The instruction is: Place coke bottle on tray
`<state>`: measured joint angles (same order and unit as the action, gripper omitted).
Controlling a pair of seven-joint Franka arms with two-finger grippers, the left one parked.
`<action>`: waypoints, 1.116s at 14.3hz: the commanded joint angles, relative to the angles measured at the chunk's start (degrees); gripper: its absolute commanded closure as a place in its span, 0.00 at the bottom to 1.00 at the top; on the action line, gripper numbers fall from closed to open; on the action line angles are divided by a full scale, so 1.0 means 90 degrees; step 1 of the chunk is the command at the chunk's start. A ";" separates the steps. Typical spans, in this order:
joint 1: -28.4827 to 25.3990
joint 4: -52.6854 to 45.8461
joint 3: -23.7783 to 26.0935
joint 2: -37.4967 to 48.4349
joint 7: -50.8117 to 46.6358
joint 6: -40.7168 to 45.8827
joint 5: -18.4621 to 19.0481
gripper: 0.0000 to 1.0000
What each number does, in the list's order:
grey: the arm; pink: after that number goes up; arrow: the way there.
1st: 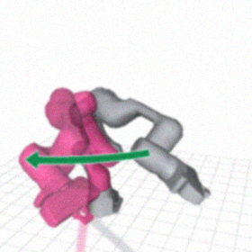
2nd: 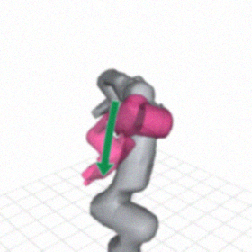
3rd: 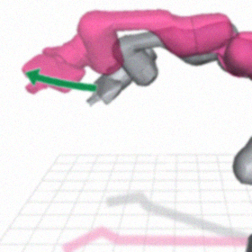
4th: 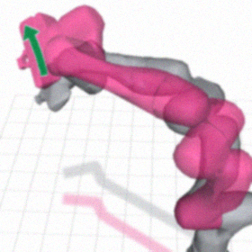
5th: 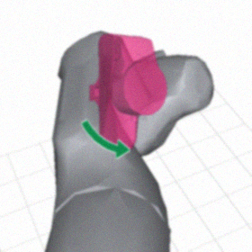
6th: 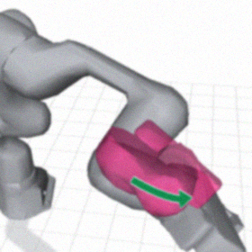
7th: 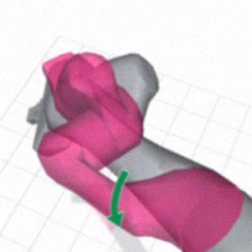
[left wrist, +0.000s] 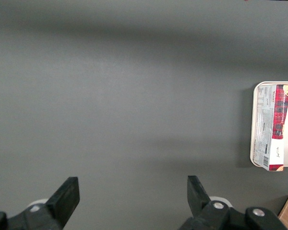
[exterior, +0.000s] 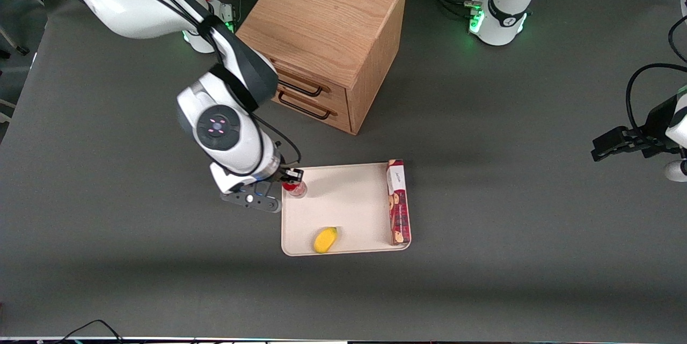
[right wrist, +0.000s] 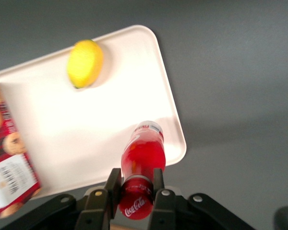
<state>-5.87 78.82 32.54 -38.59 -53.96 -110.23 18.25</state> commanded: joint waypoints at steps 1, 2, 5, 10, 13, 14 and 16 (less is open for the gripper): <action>0.0154 0.0626 0.0096 0.0264 -0.0332 -0.0416 0.0325 1.00; 0.0154 0.0666 0.0096 0.0255 -0.0332 -0.0447 0.0335 0.90; 0.0174 0.0531 0.0096 0.0361 -0.0245 -0.0370 0.0326 0.00; 0.0358 0.0013 0.0135 0.2085 0.1032 0.1725 -0.0189 0.00; 0.0594 0.0080 -0.0642 0.3716 0.2543 0.3084 -0.1272 0.00; 0.0594 0.0197 -0.1188 0.4176 0.3148 0.3417 -0.1653 0.00; 0.0603 0.1032 -0.2127 0.5191 0.4398 0.3615 -0.1949 0.00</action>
<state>-1.19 77.78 20.57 -0.92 -24.51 -77.00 4.21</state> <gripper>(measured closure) 0.000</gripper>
